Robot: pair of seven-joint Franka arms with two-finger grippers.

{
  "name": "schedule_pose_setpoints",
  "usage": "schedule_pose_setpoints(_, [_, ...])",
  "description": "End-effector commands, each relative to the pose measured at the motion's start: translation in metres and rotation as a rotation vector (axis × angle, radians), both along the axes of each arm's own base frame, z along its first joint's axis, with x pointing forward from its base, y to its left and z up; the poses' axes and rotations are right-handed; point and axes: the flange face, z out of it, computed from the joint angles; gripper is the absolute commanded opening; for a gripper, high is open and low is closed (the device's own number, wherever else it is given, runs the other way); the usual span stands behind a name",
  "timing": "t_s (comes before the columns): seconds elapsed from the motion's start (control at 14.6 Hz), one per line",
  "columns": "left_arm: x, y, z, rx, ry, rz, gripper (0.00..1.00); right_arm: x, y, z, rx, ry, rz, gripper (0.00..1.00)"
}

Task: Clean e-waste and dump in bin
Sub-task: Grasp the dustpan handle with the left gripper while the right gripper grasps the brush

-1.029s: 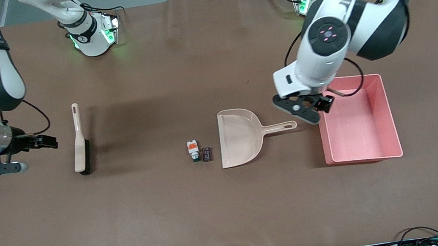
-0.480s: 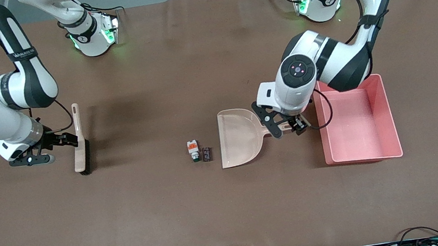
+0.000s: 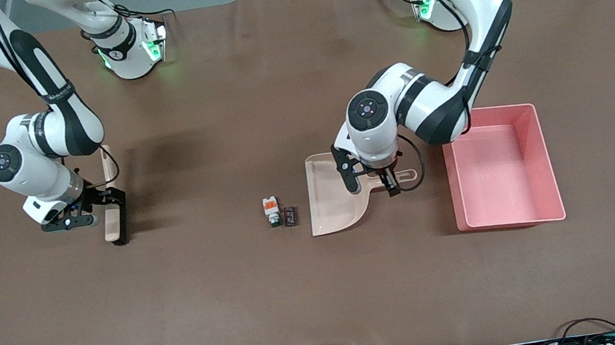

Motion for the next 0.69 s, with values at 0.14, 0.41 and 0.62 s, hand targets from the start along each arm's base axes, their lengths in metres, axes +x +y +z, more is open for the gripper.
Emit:
schedule_pose_setpoints(0.14, [-0.001,-0.002,-0.023,0.016,0.016,-0.095,0.83,-0.004,-0.003,-0.01,0.005,0.002,0.011,0.96])
schedule_pose_setpoints(0.41, [-0.002,-0.008,-0.039,0.024,-0.003,-0.147,0.8,-0.005,-0.003,-0.01,0.005,0.01,0.01,0.7])
schedule_pose_setpoints(0.62, [-0.001,-0.01,-0.04,0.019,-0.018,-0.159,0.78,-0.005,-0.002,-0.01,0.005,0.014,0.011,0.43])
